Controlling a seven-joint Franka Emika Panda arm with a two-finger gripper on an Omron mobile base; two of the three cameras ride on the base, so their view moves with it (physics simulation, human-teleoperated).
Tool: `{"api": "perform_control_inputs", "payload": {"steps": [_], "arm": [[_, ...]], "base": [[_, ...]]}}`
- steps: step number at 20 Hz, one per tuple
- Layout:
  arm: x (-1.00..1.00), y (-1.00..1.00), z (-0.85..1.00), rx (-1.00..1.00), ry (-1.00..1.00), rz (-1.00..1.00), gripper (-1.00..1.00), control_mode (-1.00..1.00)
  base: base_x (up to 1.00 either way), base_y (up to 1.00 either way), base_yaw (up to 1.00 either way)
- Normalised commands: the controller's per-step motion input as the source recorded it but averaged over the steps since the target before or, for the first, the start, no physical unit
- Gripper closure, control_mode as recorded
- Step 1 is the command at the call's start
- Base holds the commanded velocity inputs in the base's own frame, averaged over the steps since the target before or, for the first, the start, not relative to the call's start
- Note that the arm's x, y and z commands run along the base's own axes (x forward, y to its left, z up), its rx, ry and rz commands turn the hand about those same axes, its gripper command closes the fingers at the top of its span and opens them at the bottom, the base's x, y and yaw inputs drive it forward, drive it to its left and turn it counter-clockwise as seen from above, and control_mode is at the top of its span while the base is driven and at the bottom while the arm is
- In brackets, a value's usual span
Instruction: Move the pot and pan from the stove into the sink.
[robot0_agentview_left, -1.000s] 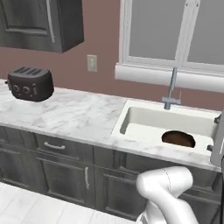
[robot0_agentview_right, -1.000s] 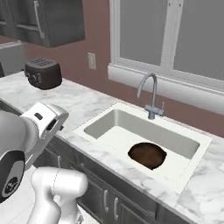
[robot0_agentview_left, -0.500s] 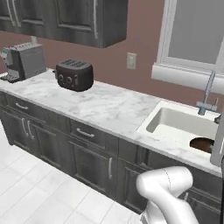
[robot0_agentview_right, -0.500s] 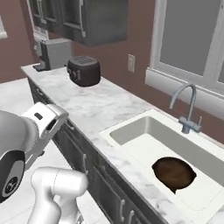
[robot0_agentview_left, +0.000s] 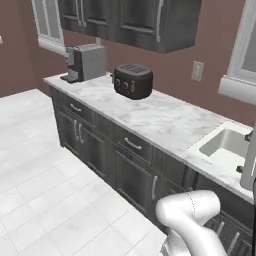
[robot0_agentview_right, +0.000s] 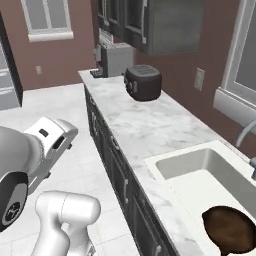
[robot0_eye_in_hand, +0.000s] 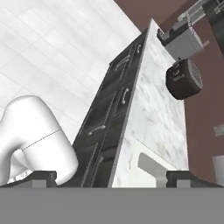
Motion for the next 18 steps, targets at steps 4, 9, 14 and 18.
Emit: {"api": "perform_control_inputs", "payload": {"steps": [4, 9, 14, 18], "arm": [[0.00, 0.00, 0.00, 0.00, 0.00, 0.00, -1.00, 1.00], [0.00, 0.00, 0.00, 0.00, 0.00, 0.00, -1.00, 1.00], [0.00, 0.00, 0.00, 0.00, 0.00, 0.00, -1.00, 1.00], [0.00, 0.00, 0.00, 0.00, 0.00, 0.00, -1.00, 1.00]], "base": [[-0.14, 0.00, 0.48], [-0.14, 0.00, 0.48], [-0.13, 0.00, 0.49], [-0.11, 0.00, 0.48]]}}
